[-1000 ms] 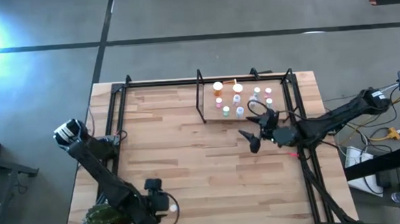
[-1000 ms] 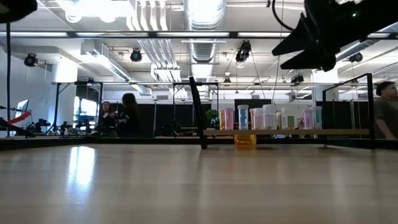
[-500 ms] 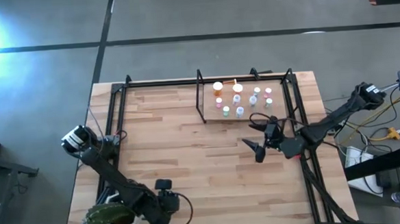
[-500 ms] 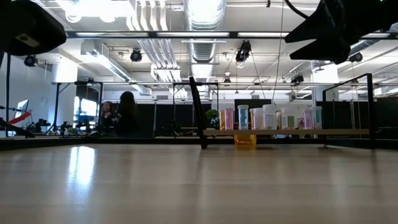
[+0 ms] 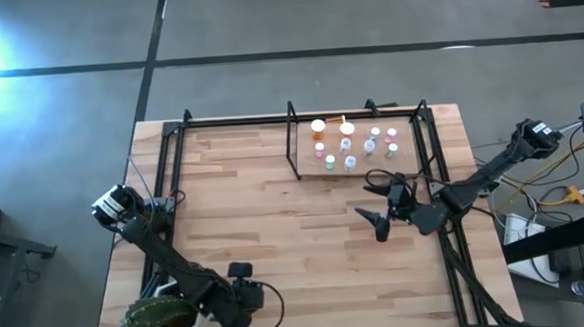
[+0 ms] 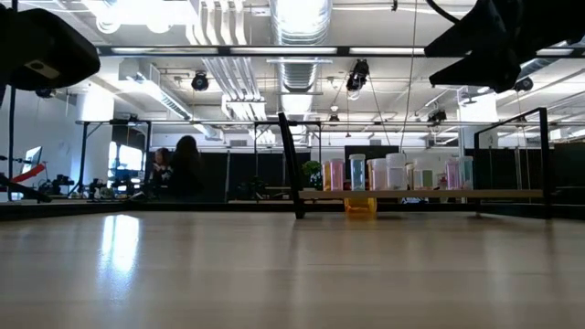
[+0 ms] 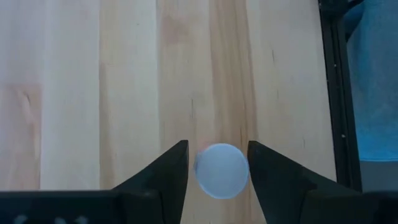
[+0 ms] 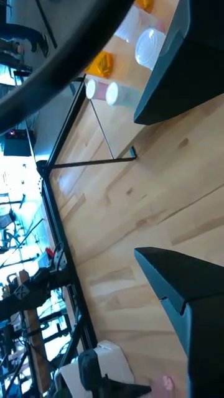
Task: Pick and place medicine bottles onto shelf by color
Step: Put the pink pill bottle on the shelf
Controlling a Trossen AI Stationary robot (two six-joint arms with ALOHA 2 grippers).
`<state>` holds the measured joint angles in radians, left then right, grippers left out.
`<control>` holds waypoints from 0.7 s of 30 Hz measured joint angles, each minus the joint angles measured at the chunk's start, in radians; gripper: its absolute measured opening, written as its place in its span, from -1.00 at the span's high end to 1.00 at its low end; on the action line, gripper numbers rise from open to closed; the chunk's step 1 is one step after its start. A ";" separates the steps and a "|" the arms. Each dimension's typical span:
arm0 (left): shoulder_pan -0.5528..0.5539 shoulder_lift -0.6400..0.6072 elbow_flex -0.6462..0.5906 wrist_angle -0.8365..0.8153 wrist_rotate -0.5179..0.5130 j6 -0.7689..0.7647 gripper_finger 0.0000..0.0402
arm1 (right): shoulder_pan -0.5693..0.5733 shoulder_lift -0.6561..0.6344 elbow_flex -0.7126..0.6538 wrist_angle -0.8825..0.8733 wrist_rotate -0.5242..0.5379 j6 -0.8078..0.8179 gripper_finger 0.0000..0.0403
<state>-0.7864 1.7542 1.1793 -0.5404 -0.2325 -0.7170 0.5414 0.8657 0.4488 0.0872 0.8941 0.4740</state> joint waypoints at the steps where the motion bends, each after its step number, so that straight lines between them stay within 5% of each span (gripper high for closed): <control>1: 0.001 0.000 0.000 0.001 0.006 0.000 0.27 | 0.007 0.000 0.000 0.000 0.000 0.000 -0.63; 11: 0.029 -0.002 0.014 -0.002 0.051 -0.001 0.28 | 0.158 0.000 0.034 0.000 -0.003 0.000 -0.63; 21: 0.055 -0.002 0.045 -0.024 0.094 0.047 0.63 | 0.309 0.001 0.050 -0.003 -0.004 0.030 -0.63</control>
<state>-0.7318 1.7519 1.2244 -0.5643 -0.1383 -0.6704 0.8503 0.8669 0.4988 0.0846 0.8906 0.5045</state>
